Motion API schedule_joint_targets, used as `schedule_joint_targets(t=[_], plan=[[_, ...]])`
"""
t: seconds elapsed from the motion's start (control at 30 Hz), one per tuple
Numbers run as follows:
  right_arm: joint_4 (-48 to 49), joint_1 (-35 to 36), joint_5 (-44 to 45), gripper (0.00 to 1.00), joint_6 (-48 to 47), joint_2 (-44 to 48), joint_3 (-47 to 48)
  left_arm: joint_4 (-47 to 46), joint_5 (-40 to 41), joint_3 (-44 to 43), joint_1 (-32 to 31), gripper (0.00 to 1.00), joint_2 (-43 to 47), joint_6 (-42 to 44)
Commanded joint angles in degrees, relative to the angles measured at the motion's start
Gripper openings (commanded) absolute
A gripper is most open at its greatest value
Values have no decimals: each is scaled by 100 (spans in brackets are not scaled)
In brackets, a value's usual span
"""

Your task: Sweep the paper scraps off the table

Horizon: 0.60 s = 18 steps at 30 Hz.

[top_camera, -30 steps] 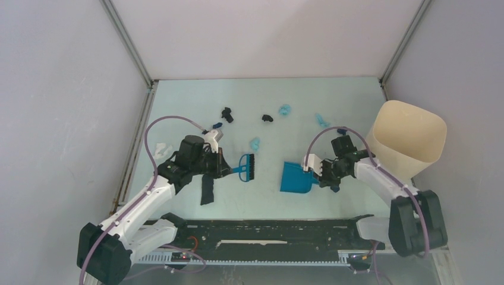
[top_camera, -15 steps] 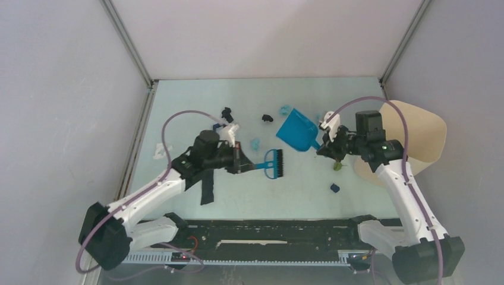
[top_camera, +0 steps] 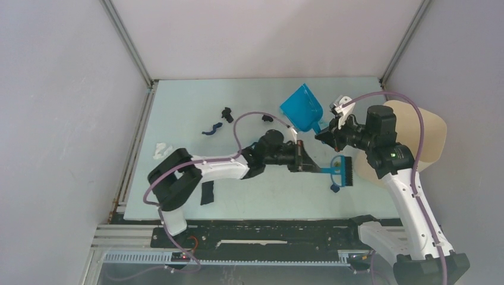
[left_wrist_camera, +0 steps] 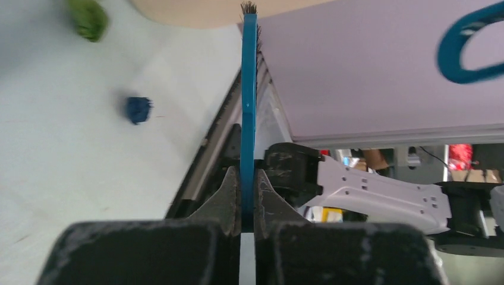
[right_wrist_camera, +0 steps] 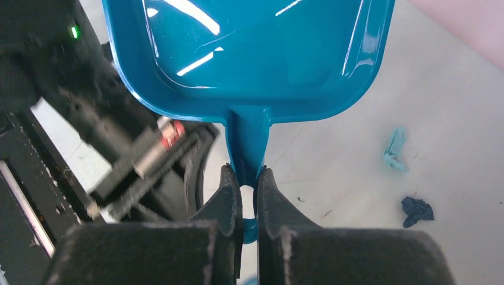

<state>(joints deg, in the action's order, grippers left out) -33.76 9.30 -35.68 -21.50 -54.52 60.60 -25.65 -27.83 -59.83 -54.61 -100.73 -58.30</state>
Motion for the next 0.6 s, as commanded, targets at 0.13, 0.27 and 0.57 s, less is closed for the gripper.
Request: schedule_joint_targets(t=[0.13, 0.27, 0.57], plan=[[781, 7, -241, 0, 497, 326, -41, -369, -13, -1154, -487, 0, -1065, -944], [801, 61, -130, 0, 380, 506, -181, 103, 139, -1840, -672, 0, -1722, -1059], [905, 204, 80, 0, 195, 884, -530, 1425, 448, -3130, -877, 0, -2907, -1625]])
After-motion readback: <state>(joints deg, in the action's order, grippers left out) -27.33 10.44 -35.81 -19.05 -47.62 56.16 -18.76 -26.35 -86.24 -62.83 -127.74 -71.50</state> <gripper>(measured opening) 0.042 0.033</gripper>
